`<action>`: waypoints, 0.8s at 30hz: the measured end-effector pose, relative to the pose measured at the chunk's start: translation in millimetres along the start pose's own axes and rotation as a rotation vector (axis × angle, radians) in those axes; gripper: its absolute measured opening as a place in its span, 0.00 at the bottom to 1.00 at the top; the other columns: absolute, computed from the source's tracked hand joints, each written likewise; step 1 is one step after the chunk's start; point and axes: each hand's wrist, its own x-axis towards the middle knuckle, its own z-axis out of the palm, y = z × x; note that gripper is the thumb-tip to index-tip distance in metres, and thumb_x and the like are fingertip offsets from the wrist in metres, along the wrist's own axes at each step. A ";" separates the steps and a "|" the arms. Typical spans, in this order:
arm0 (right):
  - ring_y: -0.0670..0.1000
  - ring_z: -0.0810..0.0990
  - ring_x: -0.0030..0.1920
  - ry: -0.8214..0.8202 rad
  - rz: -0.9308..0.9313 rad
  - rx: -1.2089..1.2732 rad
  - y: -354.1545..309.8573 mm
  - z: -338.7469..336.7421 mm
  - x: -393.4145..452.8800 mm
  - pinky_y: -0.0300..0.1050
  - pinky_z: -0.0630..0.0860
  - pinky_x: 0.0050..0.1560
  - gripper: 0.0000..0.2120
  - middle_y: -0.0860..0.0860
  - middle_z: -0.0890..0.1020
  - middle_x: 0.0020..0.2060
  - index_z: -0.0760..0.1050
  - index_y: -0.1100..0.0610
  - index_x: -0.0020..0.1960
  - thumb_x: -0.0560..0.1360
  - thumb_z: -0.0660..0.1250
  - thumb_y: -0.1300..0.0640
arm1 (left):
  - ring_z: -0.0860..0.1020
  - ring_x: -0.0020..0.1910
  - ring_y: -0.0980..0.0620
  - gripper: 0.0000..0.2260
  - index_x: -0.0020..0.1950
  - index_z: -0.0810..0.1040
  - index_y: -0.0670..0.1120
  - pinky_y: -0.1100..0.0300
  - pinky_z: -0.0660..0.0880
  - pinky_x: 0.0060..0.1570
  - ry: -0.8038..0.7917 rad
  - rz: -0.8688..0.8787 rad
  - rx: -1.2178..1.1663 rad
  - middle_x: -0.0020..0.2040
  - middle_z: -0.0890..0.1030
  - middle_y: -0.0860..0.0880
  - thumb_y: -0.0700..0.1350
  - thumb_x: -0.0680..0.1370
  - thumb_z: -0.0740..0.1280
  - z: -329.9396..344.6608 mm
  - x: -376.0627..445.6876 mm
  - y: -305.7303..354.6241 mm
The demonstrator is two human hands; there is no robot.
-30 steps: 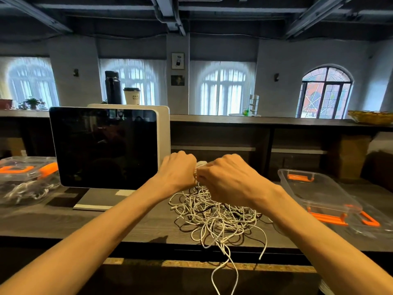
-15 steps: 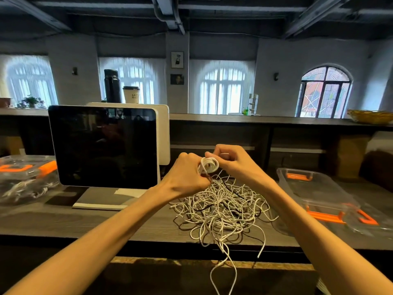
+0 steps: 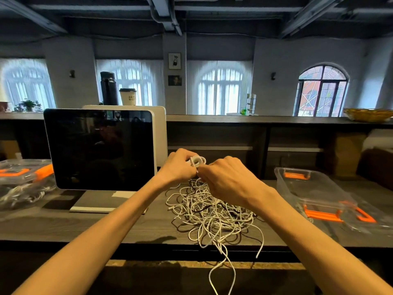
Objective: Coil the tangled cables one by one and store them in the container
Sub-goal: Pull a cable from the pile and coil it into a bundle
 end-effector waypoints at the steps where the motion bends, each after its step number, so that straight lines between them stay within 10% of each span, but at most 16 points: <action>1: 0.49 0.65 0.28 -0.029 -0.028 -0.045 -1.6 -2.8 -0.7 0.48 0.67 0.37 0.07 0.49 0.69 0.32 0.75 0.55 0.56 0.83 0.60 0.58 | 0.81 0.44 0.49 0.04 0.45 0.83 0.51 0.50 0.80 0.46 -0.006 0.014 0.118 0.42 0.83 0.48 0.43 0.77 0.73 1.6 0.1 -0.4; 8: 0.50 0.82 0.39 0.037 -0.145 0.128 6.5 -13.6 -2.9 0.47 0.79 0.44 0.12 0.50 0.86 0.43 0.85 0.53 0.53 0.81 0.67 0.47 | 0.76 0.41 0.50 0.08 0.51 0.73 0.48 0.57 0.75 0.43 -0.290 0.171 0.643 0.43 0.73 0.52 0.40 0.76 0.70 13.0 -14.7 3.0; 12: 0.44 0.83 0.42 0.122 -0.041 0.493 28.9 -11.8 0.3 0.36 0.79 0.42 0.06 0.47 0.86 0.44 0.86 0.54 0.48 0.75 0.77 0.52 | 0.81 0.43 0.51 0.07 0.52 0.76 0.49 0.62 0.77 0.40 -0.303 0.209 0.321 0.45 0.79 0.51 0.42 0.77 0.71 17.6 -14.6 -2.2; 16: 0.46 0.86 0.45 0.194 0.191 0.873 40.1 -4.9 -7.1 0.41 0.84 0.43 0.10 0.47 0.86 0.42 0.85 0.56 0.46 0.74 0.76 0.49 | 0.83 0.53 0.52 0.28 0.67 0.68 0.50 0.57 0.82 0.52 -0.186 0.267 -0.036 0.56 0.82 0.50 0.43 0.72 0.78 20.3 -17.0 -2.5; 24: 0.45 0.85 0.42 0.220 0.108 0.707 39.9 -5.7 -7.3 0.43 0.84 0.40 0.10 0.47 0.85 0.39 0.85 0.55 0.47 0.75 0.74 0.48 | 0.83 0.47 0.53 0.28 0.66 0.69 0.51 0.55 0.83 0.50 -0.147 0.226 -0.113 0.51 0.82 0.53 0.34 0.71 0.75 24.2 -17.5 5.1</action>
